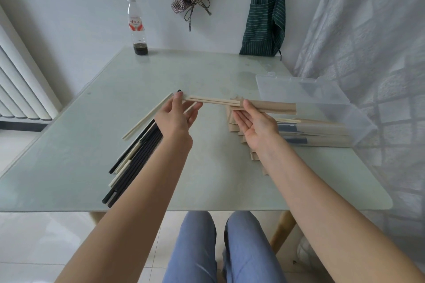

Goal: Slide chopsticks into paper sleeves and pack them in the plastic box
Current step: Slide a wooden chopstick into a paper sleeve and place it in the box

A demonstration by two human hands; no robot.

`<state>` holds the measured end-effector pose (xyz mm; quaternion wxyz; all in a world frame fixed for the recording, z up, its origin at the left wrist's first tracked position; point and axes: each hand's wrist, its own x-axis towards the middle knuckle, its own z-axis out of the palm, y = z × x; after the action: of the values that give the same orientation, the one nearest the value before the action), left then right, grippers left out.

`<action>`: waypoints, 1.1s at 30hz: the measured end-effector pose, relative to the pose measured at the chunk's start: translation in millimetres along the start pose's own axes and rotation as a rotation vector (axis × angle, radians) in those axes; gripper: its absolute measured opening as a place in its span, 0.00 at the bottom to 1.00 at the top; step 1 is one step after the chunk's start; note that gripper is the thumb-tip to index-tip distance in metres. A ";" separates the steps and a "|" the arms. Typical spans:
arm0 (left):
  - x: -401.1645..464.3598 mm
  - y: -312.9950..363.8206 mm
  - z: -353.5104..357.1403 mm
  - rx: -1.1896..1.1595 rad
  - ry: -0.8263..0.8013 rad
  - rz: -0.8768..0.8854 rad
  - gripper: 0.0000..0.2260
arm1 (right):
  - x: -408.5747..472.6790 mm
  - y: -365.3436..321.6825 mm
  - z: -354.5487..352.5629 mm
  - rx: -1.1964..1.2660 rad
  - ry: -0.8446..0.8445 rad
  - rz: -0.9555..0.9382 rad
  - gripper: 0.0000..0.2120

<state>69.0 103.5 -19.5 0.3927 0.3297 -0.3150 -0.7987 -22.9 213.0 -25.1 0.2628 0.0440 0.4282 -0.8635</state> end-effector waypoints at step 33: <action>-18.2 -108.7 133.2 0.693 -0.358 0.172 0.02 | 59.1 -121.8 -115.7 -1.800 0.021 -0.655 0.08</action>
<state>-71.1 204.7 -19.5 0.2625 0.2707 -0.6556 -0.6542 -150.7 337.0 -28.6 -0.0604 -0.2887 0.9246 -0.2409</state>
